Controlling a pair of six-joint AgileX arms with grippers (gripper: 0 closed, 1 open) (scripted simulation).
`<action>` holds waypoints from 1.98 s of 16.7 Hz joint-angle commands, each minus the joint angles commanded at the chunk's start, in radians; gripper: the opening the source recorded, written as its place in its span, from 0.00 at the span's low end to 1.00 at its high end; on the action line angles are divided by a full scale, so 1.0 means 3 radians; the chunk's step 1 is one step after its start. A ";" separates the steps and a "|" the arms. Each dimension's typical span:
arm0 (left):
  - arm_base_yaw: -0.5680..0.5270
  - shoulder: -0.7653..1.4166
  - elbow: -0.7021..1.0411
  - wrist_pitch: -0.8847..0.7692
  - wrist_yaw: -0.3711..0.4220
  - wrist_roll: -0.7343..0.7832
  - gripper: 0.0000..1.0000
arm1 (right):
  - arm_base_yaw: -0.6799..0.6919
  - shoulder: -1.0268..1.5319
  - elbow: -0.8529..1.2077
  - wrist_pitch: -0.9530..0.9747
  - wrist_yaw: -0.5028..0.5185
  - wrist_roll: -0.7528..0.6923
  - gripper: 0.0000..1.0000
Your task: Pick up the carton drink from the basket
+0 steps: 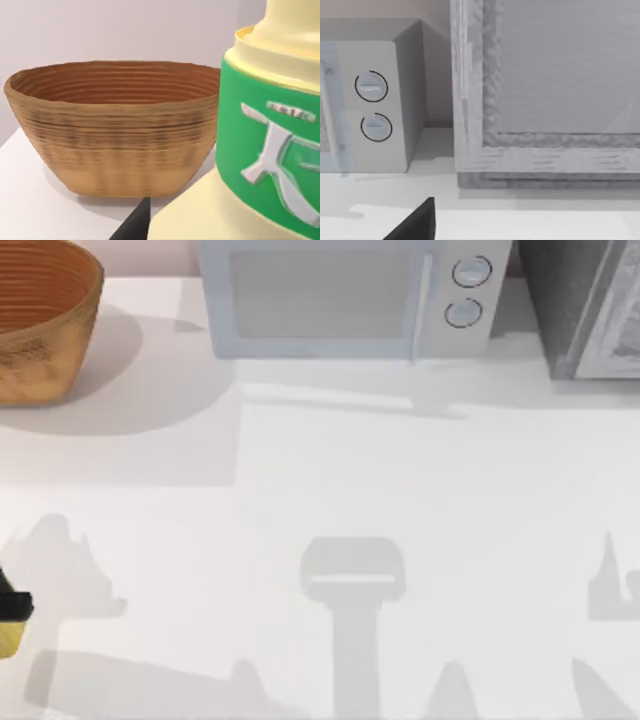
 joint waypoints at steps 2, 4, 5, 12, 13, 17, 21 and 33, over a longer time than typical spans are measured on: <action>0.0020 0.0167 0.0012 0.0123 -0.0077 -0.0010 0.00 | 0.0000 0.0000 0.0000 0.0000 0.0000 0.0000 1.00; 0.0052 0.0426 0.0052 0.0343 -0.0201 -0.0013 0.00 | 0.0000 0.0000 0.0000 0.0000 0.0000 0.0000 1.00; 0.0070 0.0582 0.0081 0.0480 -0.0275 -0.0010 0.00 | 0.0000 0.0000 0.0000 0.0000 0.0000 0.0000 1.00; 0.0221 0.1887 0.0340 0.1639 -0.0891 0.0037 0.00 | 0.0000 0.0000 0.0000 0.0000 0.0000 0.0000 1.00; 0.0242 0.2063 0.0372 0.1790 -0.0972 0.0043 0.00 | 0.0000 0.0000 0.0000 0.0000 0.0000 0.0000 1.00; 0.0309 0.2613 0.0462 0.2251 -0.1233 0.0061 0.00 | 0.0000 0.0000 0.0000 0.0000 0.0000 0.0000 1.00; 0.0336 0.2805 0.0487 0.2409 -0.1328 0.0065 0.00 | 0.0000 0.0000 0.0000 0.0000 0.0000 0.0000 1.00; 0.0454 0.3703 0.0464 0.3284 -0.1200 0.0060 0.00 | 0.0000 0.0000 0.0000 0.0000 0.0000 0.0000 1.00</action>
